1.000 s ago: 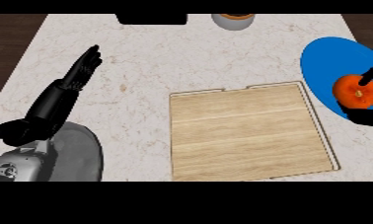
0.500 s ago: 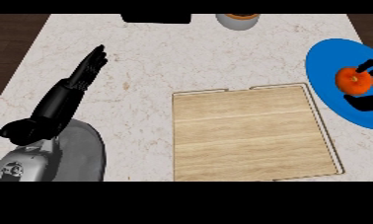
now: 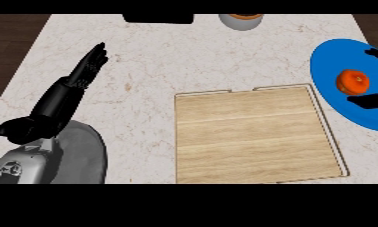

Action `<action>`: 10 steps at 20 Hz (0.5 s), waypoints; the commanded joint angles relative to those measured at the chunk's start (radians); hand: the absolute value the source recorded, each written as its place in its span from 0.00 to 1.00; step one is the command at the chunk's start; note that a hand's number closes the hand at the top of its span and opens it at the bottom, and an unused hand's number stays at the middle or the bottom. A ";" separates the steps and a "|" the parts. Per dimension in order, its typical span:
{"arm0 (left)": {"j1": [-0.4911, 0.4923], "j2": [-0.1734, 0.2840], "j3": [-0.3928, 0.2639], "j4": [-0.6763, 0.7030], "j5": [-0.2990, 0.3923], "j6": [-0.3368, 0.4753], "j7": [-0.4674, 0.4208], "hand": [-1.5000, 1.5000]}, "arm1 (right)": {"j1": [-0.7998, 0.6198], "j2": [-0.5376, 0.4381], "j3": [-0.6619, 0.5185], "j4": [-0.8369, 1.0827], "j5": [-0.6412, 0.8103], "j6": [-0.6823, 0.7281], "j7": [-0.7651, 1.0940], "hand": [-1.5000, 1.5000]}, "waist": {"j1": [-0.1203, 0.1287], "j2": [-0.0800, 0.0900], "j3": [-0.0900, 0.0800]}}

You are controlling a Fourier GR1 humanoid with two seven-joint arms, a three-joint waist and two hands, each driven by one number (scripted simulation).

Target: Pick the squash from the tray and place it in the plate

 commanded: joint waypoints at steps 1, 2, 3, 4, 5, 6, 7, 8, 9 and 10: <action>-0.016 -0.013 0.011 -0.003 -0.001 0.013 0.024 0.50 | -0.048 0.037 -0.066 0.083 -0.046 -0.024 -0.144 0.00 | -0.006 -0.002 0.000; 0.009 -0.003 0.001 -0.031 -0.001 -0.004 0.024 0.50 | -0.054 -0.011 -0.082 0.087 -0.067 0.056 -0.201 0.00 | -0.006 -0.003 0.000; 0.047 0.005 0.020 -0.004 0.001 -0.011 -0.029 0.50 | -0.048 -0.021 -0.109 0.085 -0.091 0.053 -0.242 0.00 | -0.006 -0.002 -0.001; 0.009 -0.007 -0.001 -0.035 -0.005 -0.001 0.037 0.50 | -0.067 -0.016 -0.118 0.087 -0.094 0.039 -0.255 0.00 | -0.009 -0.004 0.000; 0.025 -0.032 -0.007 0.007 -0.027 0.016 -0.031 0.50 | -0.040 0.011 -0.133 0.109 -0.106 0.021 -0.310 0.00 | -0.012 -0.002 -0.001; -0.021 -0.004 0.012 -0.032 0.001 0.002 0.064 0.50 | -0.062 -0.017 -0.151 0.080 -0.144 0.129 -0.318 0.00 | -0.016 -0.006 -0.001; 0.032 0.007 0.024 0.000 -0.018 -0.001 -0.025 0.50 | -0.069 -0.018 -0.182 0.060 -0.189 0.187 -0.329 0.00 | -0.021 -0.008 -0.002; 0.041 -0.005 0.026 0.020 -0.001 -0.008 -0.041 0.50 | -0.054 -0.012 -0.204 0.064 -0.222 0.239 -0.358 0.00 | -0.025 -0.007 -0.002; 0.020 -0.012 0.013 -0.010 -0.011 0.006 0.012 0.50 | -0.052 0.003 -0.219 0.075 -0.242 0.265 -0.363 0.00 | -0.025 -0.008 -0.001; -0.006 -0.013 0.014 -0.002 -0.009 0.009 0.033 0.50 | -0.077 -0.017 -0.239 0.086 -0.277 0.373 -0.330 0.00 | -0.029 -0.009 -0.001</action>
